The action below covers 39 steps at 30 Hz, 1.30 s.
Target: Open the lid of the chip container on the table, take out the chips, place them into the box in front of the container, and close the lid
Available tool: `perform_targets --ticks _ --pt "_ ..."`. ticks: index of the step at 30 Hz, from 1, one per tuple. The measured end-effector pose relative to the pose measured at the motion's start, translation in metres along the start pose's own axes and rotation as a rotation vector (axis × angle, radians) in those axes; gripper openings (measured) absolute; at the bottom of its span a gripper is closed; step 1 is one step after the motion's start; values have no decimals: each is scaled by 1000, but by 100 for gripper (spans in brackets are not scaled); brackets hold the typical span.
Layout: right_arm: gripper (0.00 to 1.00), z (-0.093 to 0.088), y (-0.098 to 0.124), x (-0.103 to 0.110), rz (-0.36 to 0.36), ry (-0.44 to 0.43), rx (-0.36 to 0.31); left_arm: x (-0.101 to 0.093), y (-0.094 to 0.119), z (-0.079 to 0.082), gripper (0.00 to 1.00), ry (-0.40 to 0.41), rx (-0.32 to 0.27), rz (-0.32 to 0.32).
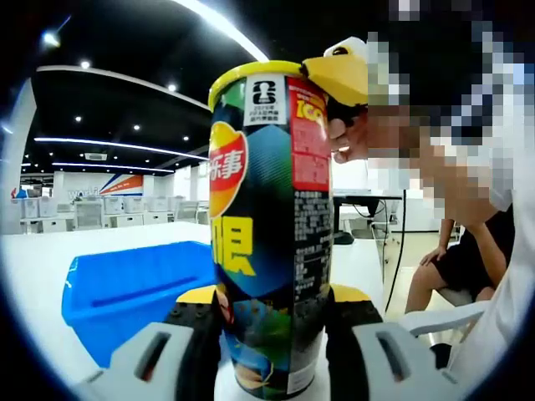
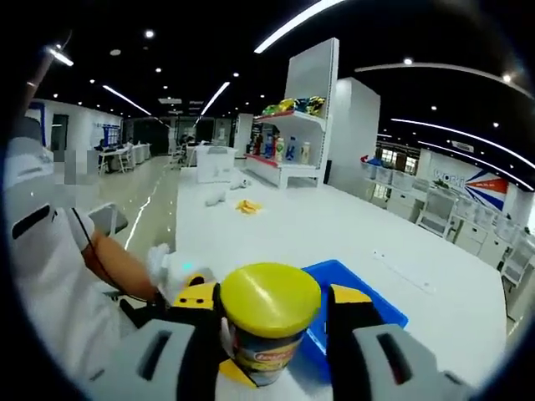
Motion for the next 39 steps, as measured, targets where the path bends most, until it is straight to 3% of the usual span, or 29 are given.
perform_targets --ticks 8,11,14,18,20,22,24,25,26,28,30,32,33,34,36,39 --pt "55 5 24 -11 4 -40 -134 3 5 2 51 -7 -15 -35" --pt "54 5 33 -17 1 -73 -184 4 9 12 60 59 -70 -87" --pt "53 9 42 -23 -2 -111 -262 3 21 15 64 16 -75 -132" --pt "45 7 55 -30 -20 -112 -317 3 55 19 57 -20 -64 -186" --pt "42 5 58 -32 -19 -114 -318 9 73 30 48 -6 -51 -191" --pt "38 3 61 -32 -1 -116 -328 17 87 50 32 -2 -68 -188" --pt "30 3 62 -33 5 -115 -340 27 95 80 18 16 -131 -178" --pt "28 6 61 -33 13 -108 -354 30 97 93 16 26 -158 -178" --pt "27 7 61 -33 15 -108 -356 33 100 109 14 81 -152 -212" --pt "26 13 56 -29 21 -73 -318 40 98 136 3 51 -179 -212" --pt "23 20 50 -24 36 0 -280 47 92 154 2 50 -172 -212" --pt "15 26 42 -18 42 15 -246 48 80 167 2 38 -155 -225" --pt "6 26 38 -15 80 24 -199 50 74 171 2 39 -156 -231" --pt "4 28 34 -14 82 15 -196 50 65 171 2 70 -119 -270" --pt "3 31 27 -13 96 14 -197 53 51 165 2 49 -46 -268" --pt "2 31 18 -12 99 -15 -132 52 38 155 2 17 19 -289"
Point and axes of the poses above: the point that each gripper's makers call its tool centre point, and the gripper's own axes: y roughly backward along the fingers, x roughly to its left, z roughly out of its top, the point moved 8 cm from there along y, roughly backward along the fingers, and after that the axes turned 7 degrees about -y, right-handed, at the moved point
